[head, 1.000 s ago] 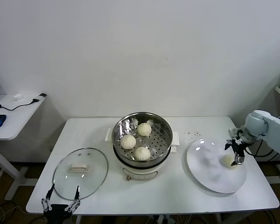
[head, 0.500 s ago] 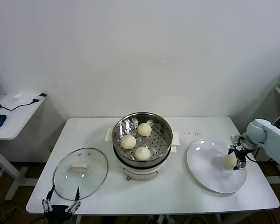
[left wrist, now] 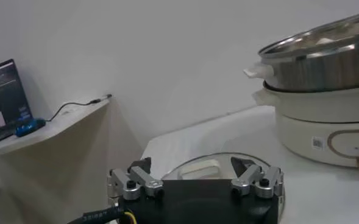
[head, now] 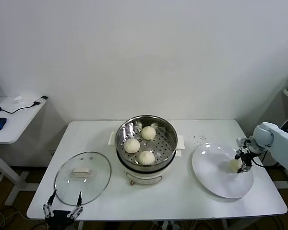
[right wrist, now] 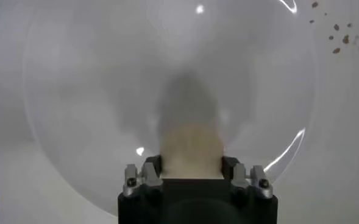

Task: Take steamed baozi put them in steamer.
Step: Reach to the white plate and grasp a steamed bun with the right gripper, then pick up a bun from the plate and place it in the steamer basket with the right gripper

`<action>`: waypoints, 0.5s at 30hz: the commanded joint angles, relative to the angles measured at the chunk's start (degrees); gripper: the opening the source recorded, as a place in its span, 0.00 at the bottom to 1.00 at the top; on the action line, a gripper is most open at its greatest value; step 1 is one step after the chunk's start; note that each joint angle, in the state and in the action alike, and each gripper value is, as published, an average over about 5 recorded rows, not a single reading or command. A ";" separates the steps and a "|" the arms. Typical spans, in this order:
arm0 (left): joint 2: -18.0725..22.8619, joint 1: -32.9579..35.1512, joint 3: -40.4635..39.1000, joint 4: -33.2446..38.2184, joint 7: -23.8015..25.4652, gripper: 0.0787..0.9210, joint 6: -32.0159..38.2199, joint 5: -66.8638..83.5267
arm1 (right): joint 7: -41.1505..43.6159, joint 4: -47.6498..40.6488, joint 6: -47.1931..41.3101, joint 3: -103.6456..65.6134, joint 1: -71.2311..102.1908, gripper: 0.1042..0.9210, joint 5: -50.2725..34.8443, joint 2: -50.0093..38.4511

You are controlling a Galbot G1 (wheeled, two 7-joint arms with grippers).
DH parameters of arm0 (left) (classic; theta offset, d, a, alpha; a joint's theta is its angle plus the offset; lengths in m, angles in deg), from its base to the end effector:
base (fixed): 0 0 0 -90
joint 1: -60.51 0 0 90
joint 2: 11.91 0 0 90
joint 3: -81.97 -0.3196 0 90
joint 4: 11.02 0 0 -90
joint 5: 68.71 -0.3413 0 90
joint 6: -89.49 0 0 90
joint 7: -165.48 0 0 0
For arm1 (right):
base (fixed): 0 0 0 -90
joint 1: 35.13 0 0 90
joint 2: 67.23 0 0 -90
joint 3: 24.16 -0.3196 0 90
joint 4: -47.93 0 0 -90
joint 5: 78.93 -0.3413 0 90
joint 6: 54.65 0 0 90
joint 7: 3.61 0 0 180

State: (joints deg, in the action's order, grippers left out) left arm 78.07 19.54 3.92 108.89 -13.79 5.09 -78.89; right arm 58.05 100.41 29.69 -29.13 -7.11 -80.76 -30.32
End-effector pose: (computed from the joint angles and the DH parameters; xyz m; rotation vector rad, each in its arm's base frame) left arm 0.0770 0.0613 -0.3165 0.1500 -2.8514 -0.4524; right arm 0.4810 -0.2598 -0.2294 1.0920 -1.3417 1.1454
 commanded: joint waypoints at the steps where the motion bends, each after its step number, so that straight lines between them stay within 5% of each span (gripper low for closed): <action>1: -0.12 0.21 0.04 0.14 -0.02 0.88 0.19 0.20 | 0.00 1.01 -1.65 2.85 -3.38 0.61 -5.74 -0.23; 8: -0.22 0.32 -0.47 0.48 0.00 0.88 0.36 0.43 | -1.05 3.91 -4.55 19.36 -21.17 0.58 -19.98 1.63; 15: -0.41 0.56 -1.27 1.34 0.28 0.88 0.42 1.82 | -1.81 4.01 -6.10 41.72 -44.48 0.58 -44.50 13.21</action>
State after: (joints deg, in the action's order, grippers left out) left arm 77.73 19.88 3.11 109.58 -13.74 5.55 -78.24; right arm 57.06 103.30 25.88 -12.69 -24.98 -98.16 -27.20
